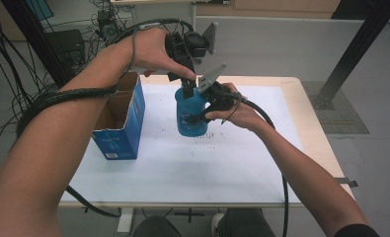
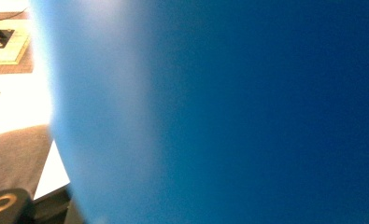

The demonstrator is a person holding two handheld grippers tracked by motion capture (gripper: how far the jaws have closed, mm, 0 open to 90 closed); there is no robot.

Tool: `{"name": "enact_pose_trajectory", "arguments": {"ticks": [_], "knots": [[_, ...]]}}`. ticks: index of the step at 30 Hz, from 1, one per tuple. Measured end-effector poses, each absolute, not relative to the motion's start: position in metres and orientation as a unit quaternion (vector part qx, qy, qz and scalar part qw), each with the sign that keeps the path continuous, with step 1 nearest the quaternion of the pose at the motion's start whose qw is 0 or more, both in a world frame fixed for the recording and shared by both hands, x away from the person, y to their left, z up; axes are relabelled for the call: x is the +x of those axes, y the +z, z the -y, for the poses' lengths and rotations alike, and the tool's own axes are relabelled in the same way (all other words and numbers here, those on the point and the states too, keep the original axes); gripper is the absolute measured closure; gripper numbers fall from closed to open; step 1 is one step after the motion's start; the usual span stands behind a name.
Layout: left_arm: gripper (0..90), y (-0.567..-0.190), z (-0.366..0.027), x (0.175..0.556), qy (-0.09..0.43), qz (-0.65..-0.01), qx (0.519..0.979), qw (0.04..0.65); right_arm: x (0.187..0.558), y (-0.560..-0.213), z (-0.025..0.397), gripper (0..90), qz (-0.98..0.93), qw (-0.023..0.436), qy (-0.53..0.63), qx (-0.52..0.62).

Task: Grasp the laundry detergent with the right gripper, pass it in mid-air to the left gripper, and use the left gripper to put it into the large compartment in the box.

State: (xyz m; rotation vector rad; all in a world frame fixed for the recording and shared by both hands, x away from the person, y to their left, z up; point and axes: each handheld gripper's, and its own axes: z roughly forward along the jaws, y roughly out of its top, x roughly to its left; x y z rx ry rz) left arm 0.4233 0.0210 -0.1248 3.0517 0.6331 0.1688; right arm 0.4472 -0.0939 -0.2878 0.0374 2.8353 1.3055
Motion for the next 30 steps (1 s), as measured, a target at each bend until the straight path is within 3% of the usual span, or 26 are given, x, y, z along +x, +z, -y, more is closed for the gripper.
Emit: {"name": "enact_pose_trajectory", "arguments": {"ticks": [30], "knots": [[5.1, -0.146, -0.005, 0.421, 0.03, -0.172, 0.985, 0.01, 0.435, -0.269, 0.097, 43.5, -0.895, 0.009, 0.445, -0.02]]}}
